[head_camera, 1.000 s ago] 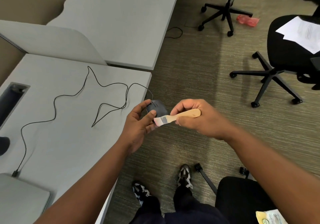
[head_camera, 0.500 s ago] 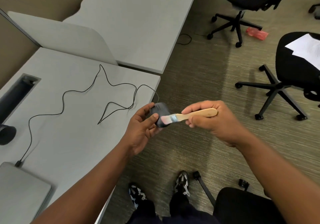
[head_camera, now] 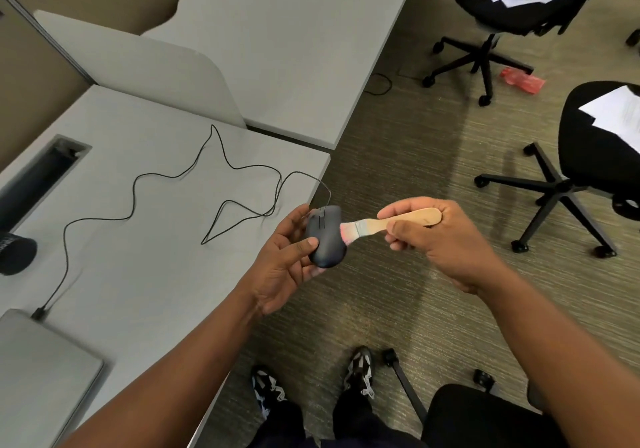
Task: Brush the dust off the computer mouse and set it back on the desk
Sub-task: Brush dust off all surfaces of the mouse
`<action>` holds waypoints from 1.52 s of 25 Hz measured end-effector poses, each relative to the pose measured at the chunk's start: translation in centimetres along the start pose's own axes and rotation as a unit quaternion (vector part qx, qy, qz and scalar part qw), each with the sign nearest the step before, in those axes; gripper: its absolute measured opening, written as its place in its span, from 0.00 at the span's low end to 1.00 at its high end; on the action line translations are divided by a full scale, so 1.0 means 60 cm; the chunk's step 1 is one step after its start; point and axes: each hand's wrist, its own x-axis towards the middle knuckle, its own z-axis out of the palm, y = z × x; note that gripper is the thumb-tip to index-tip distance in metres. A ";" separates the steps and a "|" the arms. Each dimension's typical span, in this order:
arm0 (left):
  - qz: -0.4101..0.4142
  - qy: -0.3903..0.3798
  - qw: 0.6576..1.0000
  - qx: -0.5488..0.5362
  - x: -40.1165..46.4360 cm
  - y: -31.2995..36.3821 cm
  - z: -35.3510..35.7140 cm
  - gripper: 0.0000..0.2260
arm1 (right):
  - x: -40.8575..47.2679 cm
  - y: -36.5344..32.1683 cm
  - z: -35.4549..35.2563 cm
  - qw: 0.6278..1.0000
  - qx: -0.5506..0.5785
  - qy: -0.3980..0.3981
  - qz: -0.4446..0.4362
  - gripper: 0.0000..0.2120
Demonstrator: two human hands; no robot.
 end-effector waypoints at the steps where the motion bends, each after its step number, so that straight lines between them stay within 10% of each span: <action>1: -0.007 -0.002 1.000 -0.009 -0.001 -0.001 -0.003 0.30 | 0.002 0.000 -0.001 1.000 -0.015 0.008 -0.014 0.07; 7: -0.030 -0.052 0.998 -0.005 0.000 -0.003 -0.011 0.44 | 0.007 -0.014 0.002 0.990 -0.035 0.041 -0.132 0.06; 15: -0.012 -0.052 0.998 0.022 0.001 0.000 -0.011 0.48 | 0.004 -0.026 0.030 0.893 -0.355 -0.018 -0.275 0.07; 28: -0.003 0.004 1.000 -0.011 0.008 0.000 -0.008 0.36 | -0.032 -0.013 0.039 0.910 -0.317 -0.081 -0.256 0.05; 38: -0.037 -0.106 0.992 -0.048 0.002 0.001 -0.007 0.42 | -0.001 -0.002 0.030 0.931 -0.242 0.059 -0.268 0.05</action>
